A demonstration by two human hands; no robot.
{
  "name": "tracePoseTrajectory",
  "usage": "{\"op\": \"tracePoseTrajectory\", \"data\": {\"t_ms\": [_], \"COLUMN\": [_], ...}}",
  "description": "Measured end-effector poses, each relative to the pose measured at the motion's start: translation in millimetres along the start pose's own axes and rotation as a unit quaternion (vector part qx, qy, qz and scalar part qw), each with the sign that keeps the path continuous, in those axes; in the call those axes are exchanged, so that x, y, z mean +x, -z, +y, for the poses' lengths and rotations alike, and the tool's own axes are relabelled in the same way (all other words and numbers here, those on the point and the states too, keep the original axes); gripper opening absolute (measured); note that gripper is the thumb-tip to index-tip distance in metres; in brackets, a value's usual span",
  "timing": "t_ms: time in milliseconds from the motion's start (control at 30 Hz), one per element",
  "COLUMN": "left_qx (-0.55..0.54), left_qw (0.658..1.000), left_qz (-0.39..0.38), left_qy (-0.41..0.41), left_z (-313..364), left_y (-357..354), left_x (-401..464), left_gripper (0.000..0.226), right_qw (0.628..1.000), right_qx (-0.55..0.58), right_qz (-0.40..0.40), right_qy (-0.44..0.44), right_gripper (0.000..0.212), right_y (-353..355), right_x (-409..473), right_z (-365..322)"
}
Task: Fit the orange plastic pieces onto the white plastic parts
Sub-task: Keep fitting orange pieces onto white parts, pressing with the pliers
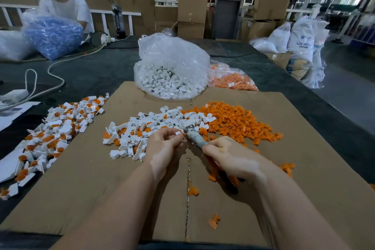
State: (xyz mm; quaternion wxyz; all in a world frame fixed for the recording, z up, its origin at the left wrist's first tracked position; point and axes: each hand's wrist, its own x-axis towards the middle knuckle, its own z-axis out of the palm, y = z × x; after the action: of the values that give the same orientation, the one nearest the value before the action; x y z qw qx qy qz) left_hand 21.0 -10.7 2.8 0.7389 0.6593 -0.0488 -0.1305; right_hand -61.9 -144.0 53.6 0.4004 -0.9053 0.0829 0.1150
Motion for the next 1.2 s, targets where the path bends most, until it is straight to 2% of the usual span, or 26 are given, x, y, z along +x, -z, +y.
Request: {"op": "tracePoseTrajectory", "data": {"t_ms": [167, 267, 500, 700, 833, 933, 1100, 1200], "left_qx": [-0.007, -0.002, -0.04, -0.02, -0.032, -0.019, -0.033, -0.04], "left_qw": [1.0, 1.0, 0.998, 0.999, 0.999, 0.999, 0.999, 0.998], "left_qz": [0.008, 0.005, 0.001, -0.002, 0.003, 0.006, 0.006, 0.003], "left_qy": [0.017, 0.021, 0.044, 0.042, 0.036, 0.031, 0.04, 0.038], "left_z": [-0.3, -1.0, 0.4, 0.7, 1.6, 0.0, -2.6, -1.7], "left_y": [-2.6, -3.1, -2.7, -2.7, -3.4, -4.1, -3.9, -2.9], "left_x": [2.4, 2.9, 3.5, 1.8, 1.7, 2.2, 3.5, 3.3], "left_gripper": [0.009, 0.011, 0.009, 0.01, 0.011, 0.012, 0.012, 0.014], "right_qw": [1.0, 1.0, 0.995, 0.992, 0.994, 0.996, 0.994, 0.993], "right_qx": [-0.013, -0.019, -0.081, -0.104, -0.089, -0.078, -0.107, -0.111], "right_qz": [-0.014, -0.019, 0.034, 0.051, 0.046, 0.025, 0.023, 0.035], "right_qy": [-0.006, -0.015, -0.038, -0.041, -0.032, -0.035, -0.031, -0.025], "right_gripper": [0.031, 0.024, 0.011, 0.017, 0.011, 0.015, 0.01, 0.022], "right_y": [2.3, 0.8, -4.0, -7.0, -6.8, -5.2, -3.9, -5.5], "right_x": [1.0, 1.7, 5.1, 7.1, 6.1, 4.3, 3.4, 5.1], "right_z": [-0.2, -0.8, -3.6, -3.4, -3.0, -5.1, -5.4, -4.2]}}
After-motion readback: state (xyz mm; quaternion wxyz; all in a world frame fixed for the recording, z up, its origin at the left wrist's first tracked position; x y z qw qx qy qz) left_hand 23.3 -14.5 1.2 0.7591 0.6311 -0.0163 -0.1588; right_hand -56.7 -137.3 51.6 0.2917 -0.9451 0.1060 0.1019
